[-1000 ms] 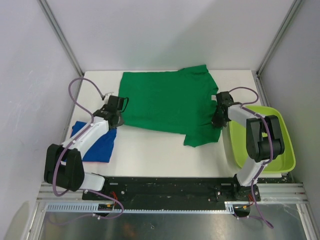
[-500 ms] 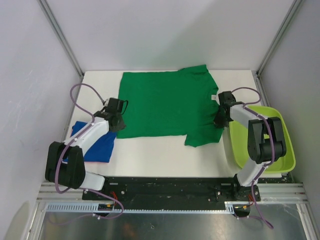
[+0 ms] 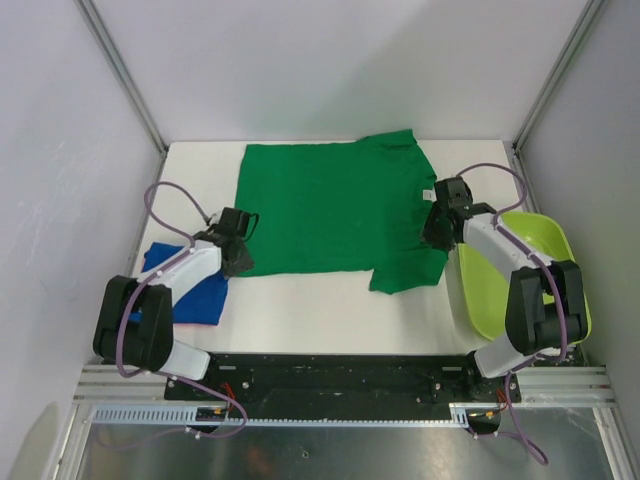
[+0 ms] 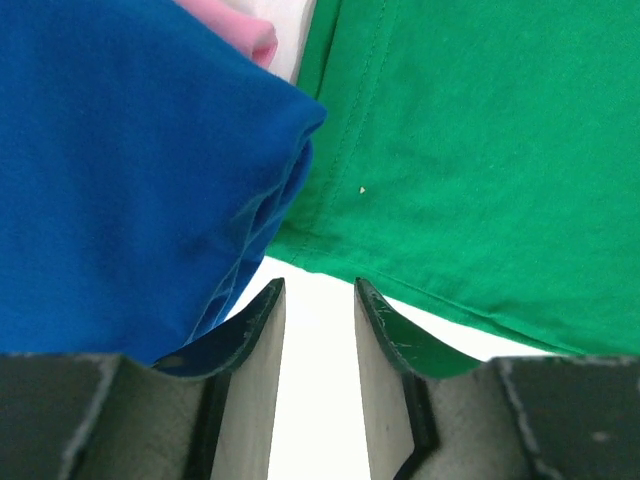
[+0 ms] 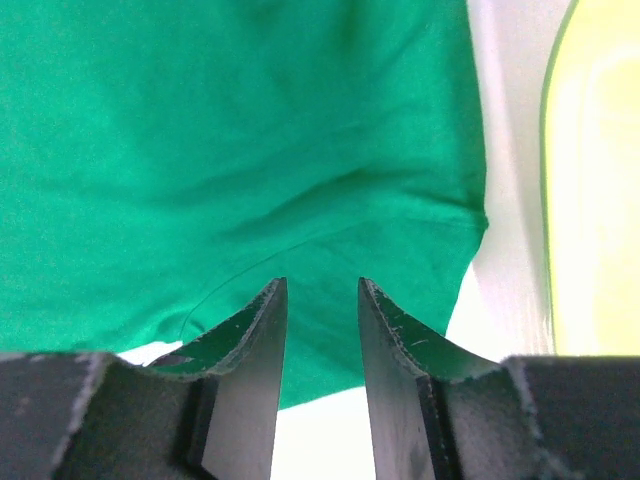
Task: Fold and stack the t-shirts
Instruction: Grap the side of the flattened tshirt closest away from the robot with both arms
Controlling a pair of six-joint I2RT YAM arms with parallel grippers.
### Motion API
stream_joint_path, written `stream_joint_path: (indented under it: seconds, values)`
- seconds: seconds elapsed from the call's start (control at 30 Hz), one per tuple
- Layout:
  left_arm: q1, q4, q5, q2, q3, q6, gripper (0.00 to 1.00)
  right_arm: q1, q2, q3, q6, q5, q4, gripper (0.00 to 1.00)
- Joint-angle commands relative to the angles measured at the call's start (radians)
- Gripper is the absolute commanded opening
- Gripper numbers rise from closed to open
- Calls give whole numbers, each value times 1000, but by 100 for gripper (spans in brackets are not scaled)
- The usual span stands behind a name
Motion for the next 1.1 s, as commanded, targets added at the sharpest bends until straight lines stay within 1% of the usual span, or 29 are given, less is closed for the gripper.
stream_joint_path:
  seconds: [0.0, 0.23, 0.53, 0.67, 0.9, 0.97, 1.07]
  values:
    - [8, 58, -31, 19, -20, -68, 38, 47, -84, -14, 5, 24, -34, 39]
    - [9, 106, -76, 39, -51, -114, 38, 109, -125, -73, 26, 35, -19, 40]
    - [9, 110, -156, 42, -68, -126, 41, 124, -144, -140, 35, 32, 15, 40]
    - [9, 110, -155, 76, -46, -135, 31, 125, -148, -146, 36, 39, 17, 40]
    - [7, 113, -133, 74, 25, -105, 5, 124, -161, -154, 34, 61, 14, 40]
    - [7, 112, -121, 69, 52, -92, 1, 124, -161, -159, 37, 62, 16, 40]
    - [7, 112, -119, 60, 92, -77, 0, 123, -160, -169, 44, 73, 12, 41]
